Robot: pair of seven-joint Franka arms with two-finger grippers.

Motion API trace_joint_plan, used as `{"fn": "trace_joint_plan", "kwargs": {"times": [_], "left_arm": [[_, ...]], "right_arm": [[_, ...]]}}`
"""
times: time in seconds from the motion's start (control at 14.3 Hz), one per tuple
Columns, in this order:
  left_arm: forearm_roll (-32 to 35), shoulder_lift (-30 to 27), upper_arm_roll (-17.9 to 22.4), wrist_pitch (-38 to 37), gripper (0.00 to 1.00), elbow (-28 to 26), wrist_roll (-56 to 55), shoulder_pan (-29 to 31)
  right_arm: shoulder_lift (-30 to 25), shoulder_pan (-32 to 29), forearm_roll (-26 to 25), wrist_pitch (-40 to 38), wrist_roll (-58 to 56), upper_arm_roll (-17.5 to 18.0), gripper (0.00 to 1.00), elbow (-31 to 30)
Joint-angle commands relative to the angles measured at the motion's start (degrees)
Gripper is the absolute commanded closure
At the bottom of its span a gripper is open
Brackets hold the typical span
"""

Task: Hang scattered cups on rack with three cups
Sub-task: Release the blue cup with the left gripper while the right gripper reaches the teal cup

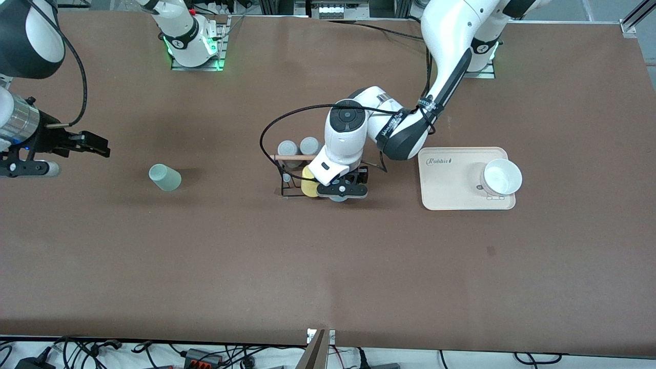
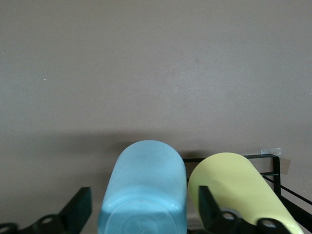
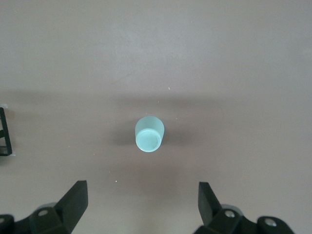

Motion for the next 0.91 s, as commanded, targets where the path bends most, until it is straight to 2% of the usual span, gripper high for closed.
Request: {"fn": "trace_joint_plan", "kwargs": {"times": [0.0,0.28,0.42,0.84], "left_arm": [[1.3,-2.1,0.1,-0.1,0.00,-0.6,-1.0,0.1],[0.6,-7.3,0.1,-4.6,0.00,0.1,-0.3,2.6],[1.0,-10.2,0.1,-10.4,0.00,1.2,-0.1,4.5],[0.5,-19.7,-0.2,-28.9,0.00,2.0,11.4,12.9]], "right_arm": [[2.9,-0.1,0.6,-0.2,0.7,0.8,0.00,0.5],[9.4,0.8,0.5,1.2,0.6,0.8,0.00,0.0],[8.7,0.6,0.2,7.0,-0.4,0.8,0.00,-6.4],[8.5,0.3,-1.3,16.6,-6.5,0.7,0.00,-17.1]]}}
